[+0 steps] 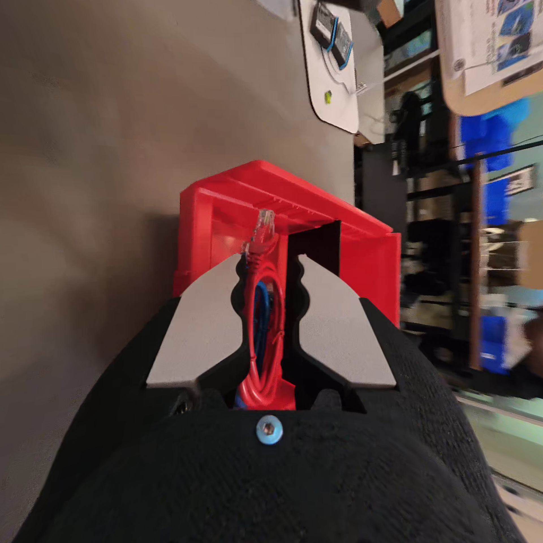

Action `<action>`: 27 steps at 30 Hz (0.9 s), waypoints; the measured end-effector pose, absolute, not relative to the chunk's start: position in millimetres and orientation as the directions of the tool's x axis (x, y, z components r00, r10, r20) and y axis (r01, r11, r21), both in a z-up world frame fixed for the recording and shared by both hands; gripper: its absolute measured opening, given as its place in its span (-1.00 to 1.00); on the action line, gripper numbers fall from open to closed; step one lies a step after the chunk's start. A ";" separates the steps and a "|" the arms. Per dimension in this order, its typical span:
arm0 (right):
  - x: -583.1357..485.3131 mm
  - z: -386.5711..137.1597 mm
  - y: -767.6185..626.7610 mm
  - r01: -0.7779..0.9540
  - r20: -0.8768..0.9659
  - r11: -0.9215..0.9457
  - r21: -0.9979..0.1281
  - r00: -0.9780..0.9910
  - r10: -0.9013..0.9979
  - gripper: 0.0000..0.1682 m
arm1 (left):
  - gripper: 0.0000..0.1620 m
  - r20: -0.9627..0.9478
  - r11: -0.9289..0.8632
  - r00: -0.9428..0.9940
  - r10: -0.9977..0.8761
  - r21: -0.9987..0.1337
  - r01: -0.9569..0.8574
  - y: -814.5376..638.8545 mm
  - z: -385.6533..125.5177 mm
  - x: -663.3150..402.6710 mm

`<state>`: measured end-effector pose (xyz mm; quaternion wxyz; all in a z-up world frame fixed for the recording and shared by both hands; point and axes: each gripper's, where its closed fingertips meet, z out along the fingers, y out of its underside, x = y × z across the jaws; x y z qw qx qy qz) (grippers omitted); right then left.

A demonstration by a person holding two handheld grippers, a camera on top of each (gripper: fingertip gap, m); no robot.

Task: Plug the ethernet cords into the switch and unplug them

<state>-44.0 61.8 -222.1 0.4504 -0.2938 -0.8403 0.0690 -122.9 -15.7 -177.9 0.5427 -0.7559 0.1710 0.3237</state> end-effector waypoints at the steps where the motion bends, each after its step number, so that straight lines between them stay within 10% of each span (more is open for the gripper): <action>1: -43.7 -224.8 61.9 0.425 0.760 0.844 -0.327 -0.412 0.502 -0.67 | -0.74 -0.671 -0.352 0.736 0.091 -0.713 -0.607 -15.7 -179.5 -122.3; 13: -46.8 -203.8 80.0 0.453 0.920 0.888 -0.083 -0.308 0.243 -0.90 | -0.75 -0.691 -0.384 0.719 0.078 -0.686 -0.618 -6.2 -189.7 -119.1; 27: -25.2 -136.5 83.9 0.427 0.984 0.904 0.018 -0.169 0.060 -0.91 | -0.74 -0.916 -0.496 0.399 0.041 -0.366 -0.788 52.5 -178.6 -93.6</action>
